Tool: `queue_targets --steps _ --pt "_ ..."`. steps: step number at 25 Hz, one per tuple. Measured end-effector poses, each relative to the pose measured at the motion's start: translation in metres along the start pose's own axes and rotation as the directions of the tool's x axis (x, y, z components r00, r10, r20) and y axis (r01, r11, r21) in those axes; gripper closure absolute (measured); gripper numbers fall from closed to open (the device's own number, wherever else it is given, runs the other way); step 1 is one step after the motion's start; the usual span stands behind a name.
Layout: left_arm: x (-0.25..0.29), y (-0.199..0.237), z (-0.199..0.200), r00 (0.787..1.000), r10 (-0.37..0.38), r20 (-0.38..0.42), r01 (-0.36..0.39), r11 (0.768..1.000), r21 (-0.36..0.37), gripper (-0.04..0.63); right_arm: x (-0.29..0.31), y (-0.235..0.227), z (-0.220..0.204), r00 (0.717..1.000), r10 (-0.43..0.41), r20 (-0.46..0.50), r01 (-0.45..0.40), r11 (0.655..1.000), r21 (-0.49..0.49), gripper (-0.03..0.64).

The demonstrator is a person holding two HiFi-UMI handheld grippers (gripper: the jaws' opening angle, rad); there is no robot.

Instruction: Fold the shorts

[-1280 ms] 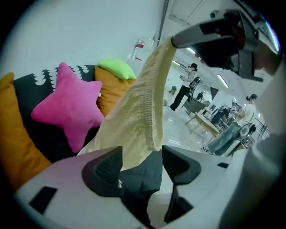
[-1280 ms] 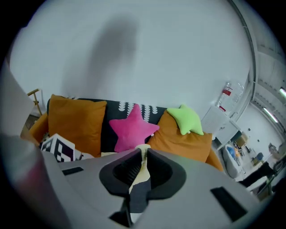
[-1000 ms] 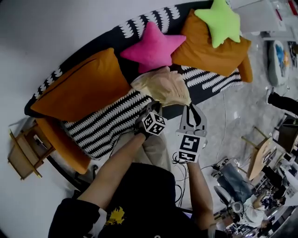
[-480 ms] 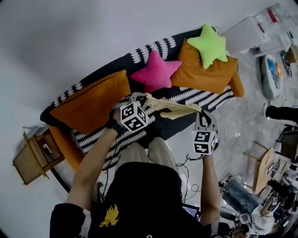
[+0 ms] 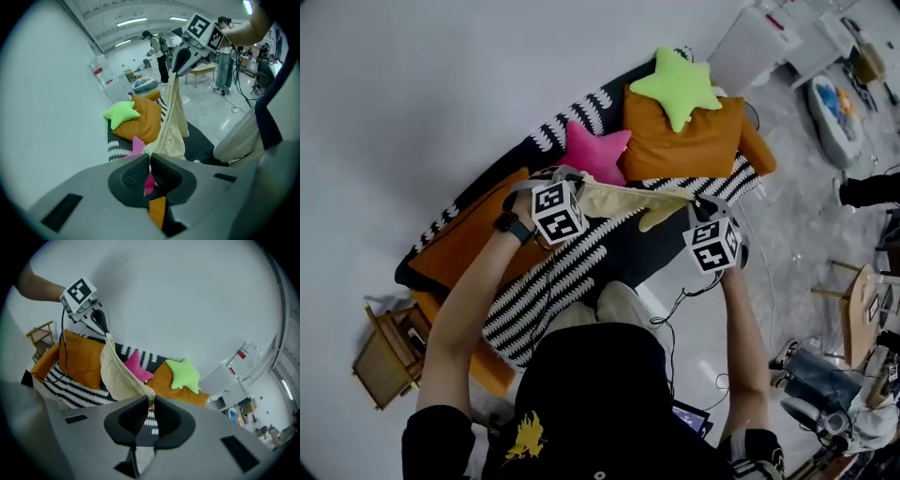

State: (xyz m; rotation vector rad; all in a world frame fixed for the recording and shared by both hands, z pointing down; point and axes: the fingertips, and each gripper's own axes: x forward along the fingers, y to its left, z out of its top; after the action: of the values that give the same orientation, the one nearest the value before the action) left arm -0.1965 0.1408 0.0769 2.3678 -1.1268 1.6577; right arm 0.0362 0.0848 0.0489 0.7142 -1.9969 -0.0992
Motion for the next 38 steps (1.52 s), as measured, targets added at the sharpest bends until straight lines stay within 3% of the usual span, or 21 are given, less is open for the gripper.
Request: queue_targets --steps 4,7,12,16,18,22,25,28,30,31,33,34,36,38 --pt "0.026 0.036 0.035 0.997 -0.014 0.075 0.021 0.996 -0.088 0.571 0.025 -0.041 -0.008 1.000 -0.011 -0.008 0.012 0.997 0.080 0.560" --pt "0.008 0.073 0.079 0.982 0.050 0.180 -0.029 0.992 -0.120 0.571 -0.001 -0.085 0.012 0.993 -0.095 0.074 0.084 0.986 0.143 0.560" --pt "-0.051 0.127 0.151 0.935 0.166 0.314 -0.150 0.986 -0.077 0.568 -0.073 -0.141 0.051 0.949 -0.236 0.208 0.201 0.964 0.176 0.557" --pt "-0.069 0.129 0.163 0.893 0.219 0.393 -0.198 0.976 -0.092 0.568 -0.094 -0.129 0.050 0.927 -0.295 0.230 0.265 0.952 0.151 0.555" --pt "-0.045 0.110 0.145 0.898 0.209 0.387 -0.192 0.978 -0.083 0.566 -0.073 -0.102 0.026 0.939 -0.276 0.206 0.252 0.958 0.135 0.555" --pt "0.056 0.028 0.065 0.947 0.116 0.301 -0.100 0.993 -0.070 0.566 0.014 -0.014 -0.055 0.978 -0.189 0.091 0.180 0.978 0.106 0.555" --pt "0.138 -0.053 -0.020 0.980 0.028 0.196 -0.014 0.997 -0.075 0.566 0.086 0.074 -0.118 0.999 -0.043 -0.016 0.044 0.989 0.142 0.555" --pt "0.220 -0.104 -0.110 0.996 -0.031 0.089 0.042 0.992 -0.120 0.566 0.167 0.171 -0.155 0.988 0.133 -0.078 -0.117 0.976 0.183 0.555" --pt "0.264 -0.126 -0.166 0.999 -0.044 0.016 0.046 0.967 -0.249 0.566 0.209 0.242 -0.167 0.963 0.251 -0.097 -0.232 0.956 0.178 0.555" --pt "0.280 -0.135 -0.192 0.999 -0.034 -0.025 0.023 0.939 -0.344 0.566 0.223 0.278 -0.170 0.946 0.309 -0.102 -0.289 0.942 0.170 0.555" --pt "0.303 -0.144 -0.230 0.996 0.024 -0.089 -0.066 0.859 -0.507 0.566 0.247 0.343 -0.175 0.907 0.407 -0.104 -0.390 0.908 0.152 0.555" --pt "0.311 -0.145 -0.239 0.993 0.059 -0.100 -0.105 0.825 -0.555 0.566 0.259 0.371 -0.177 0.886 0.451 -0.104 -0.435 0.888 0.149 0.555" --pt "0.324 -0.141 -0.244 0.992 0.095 -0.086 -0.128 0.785 -0.606 0.553 0.284 0.412 -0.176 0.842 0.531 -0.101 -0.515 0.845 0.145 0.552" --pt "0.330 -0.142 -0.235 0.998 0.058 -0.035 -0.067 0.772 -0.632 0.377 0.305 0.427 -0.172 0.814 0.574 -0.090 -0.562 0.817 0.125 0.498"
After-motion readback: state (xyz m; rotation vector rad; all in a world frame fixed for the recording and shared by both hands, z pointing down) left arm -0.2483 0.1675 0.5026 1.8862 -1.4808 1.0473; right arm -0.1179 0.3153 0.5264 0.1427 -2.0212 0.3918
